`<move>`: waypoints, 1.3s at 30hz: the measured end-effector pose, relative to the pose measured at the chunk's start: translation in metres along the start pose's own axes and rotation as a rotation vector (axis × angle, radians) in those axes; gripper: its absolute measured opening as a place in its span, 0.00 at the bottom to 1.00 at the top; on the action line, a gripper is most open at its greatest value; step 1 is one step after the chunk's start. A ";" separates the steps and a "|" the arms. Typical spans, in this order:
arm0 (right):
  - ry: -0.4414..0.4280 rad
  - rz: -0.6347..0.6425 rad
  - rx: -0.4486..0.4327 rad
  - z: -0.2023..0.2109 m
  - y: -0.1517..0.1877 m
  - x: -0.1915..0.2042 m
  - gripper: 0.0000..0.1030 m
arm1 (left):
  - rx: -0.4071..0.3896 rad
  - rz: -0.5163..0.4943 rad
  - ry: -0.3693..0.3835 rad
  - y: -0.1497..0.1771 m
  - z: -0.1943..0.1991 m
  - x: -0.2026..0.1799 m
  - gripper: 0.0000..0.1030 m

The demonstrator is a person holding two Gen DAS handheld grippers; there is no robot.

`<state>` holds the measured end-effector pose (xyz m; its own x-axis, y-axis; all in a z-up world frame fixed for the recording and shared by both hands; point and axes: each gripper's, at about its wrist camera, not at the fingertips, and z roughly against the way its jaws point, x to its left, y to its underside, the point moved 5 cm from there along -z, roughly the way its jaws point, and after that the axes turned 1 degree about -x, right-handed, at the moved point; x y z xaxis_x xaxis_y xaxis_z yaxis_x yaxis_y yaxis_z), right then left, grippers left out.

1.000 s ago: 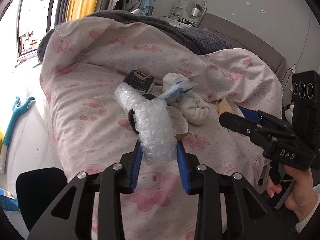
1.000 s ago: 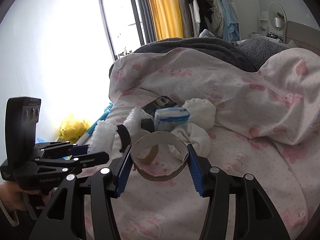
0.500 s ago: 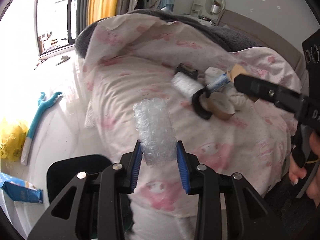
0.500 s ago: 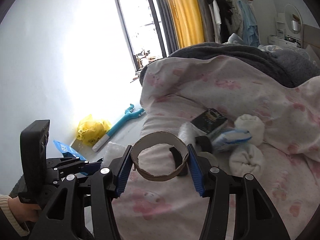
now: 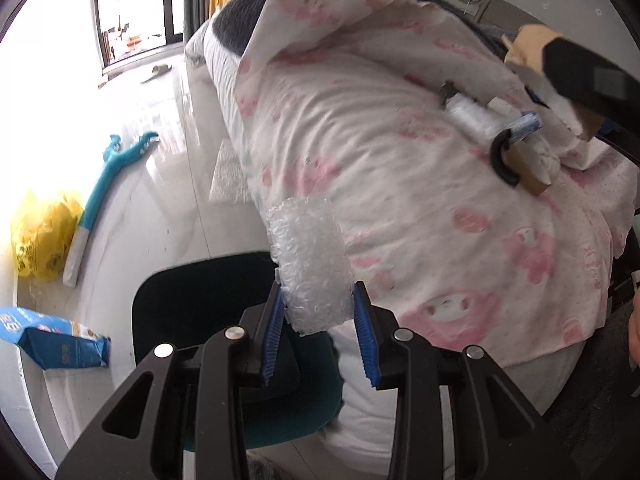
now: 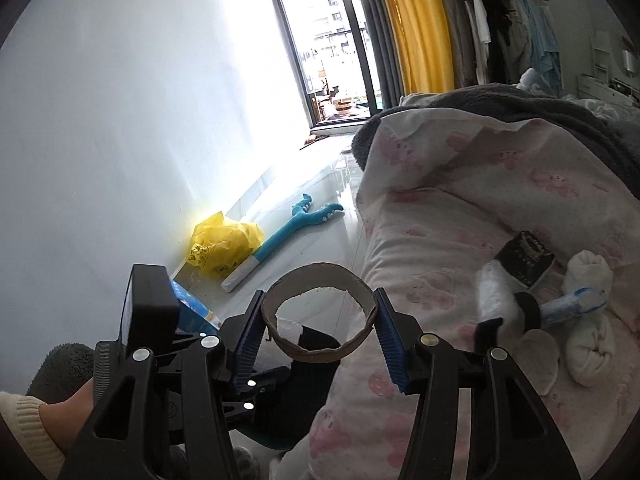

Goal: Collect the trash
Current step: 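Carry both items to the teal bin and open both tools over it, then move both tools back toward the items on the bed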

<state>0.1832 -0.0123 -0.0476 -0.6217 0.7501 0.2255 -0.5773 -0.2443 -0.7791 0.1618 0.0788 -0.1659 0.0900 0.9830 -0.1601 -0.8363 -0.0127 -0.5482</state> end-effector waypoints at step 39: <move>-0.047 -0.032 0.347 -0.161 0.050 0.070 0.52 | 0.137 0.175 -0.082 0.084 -0.010 0.140 0.82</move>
<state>0.1963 0.1268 -0.1651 -0.6196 0.7336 0.2793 -0.7372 -0.4217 -0.5279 0.1100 0.2137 -0.2426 -0.1023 0.9797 -0.1725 -0.9012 -0.1647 -0.4009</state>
